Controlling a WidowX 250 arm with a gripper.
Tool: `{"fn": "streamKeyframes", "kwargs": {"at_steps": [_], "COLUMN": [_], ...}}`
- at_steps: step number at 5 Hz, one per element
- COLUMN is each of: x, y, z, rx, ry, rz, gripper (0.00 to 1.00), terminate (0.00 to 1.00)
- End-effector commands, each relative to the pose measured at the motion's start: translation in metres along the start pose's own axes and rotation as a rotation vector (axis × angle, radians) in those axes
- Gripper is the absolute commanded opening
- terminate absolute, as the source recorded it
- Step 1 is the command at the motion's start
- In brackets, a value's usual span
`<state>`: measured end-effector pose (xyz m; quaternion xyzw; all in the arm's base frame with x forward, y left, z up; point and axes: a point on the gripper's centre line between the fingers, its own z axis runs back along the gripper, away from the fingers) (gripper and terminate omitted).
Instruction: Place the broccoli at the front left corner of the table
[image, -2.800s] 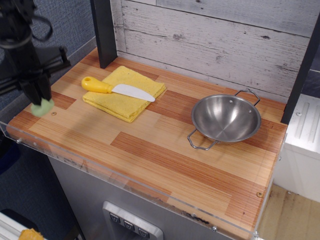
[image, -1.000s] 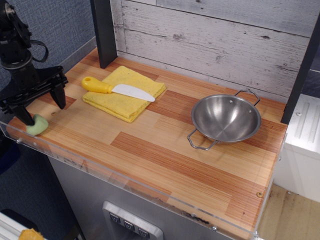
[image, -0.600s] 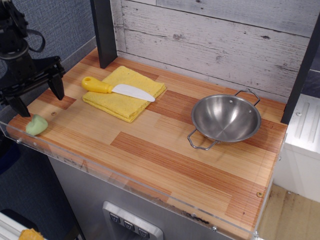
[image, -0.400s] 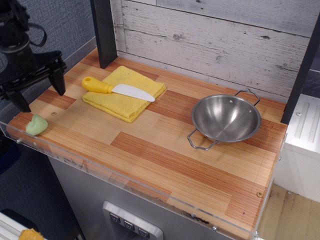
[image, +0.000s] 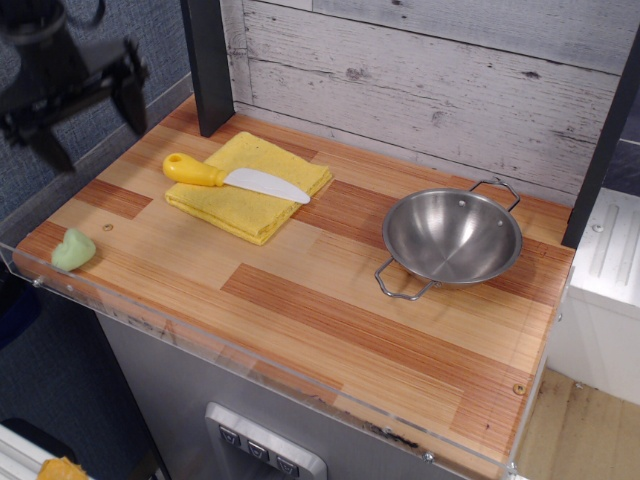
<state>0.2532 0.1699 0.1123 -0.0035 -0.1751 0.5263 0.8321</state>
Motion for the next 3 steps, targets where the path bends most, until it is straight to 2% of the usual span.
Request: {"fn": "streamKeyframes", "kwargs": {"at_steps": [1,2,3], "x": [0.0019,0.0019,0.0019], "y": [-0.0010,-0.0010,-0.0010], "z": [0.0157,0.0157,0.0157], "rx": [-0.026,-0.026,-0.026], "ry": [-0.043,-0.043,-0.043], "rz": [0.003,0.003,0.003], "gripper": [1.00,1.00,1.00], "terminate": [0.00,0.00,1.00]}}
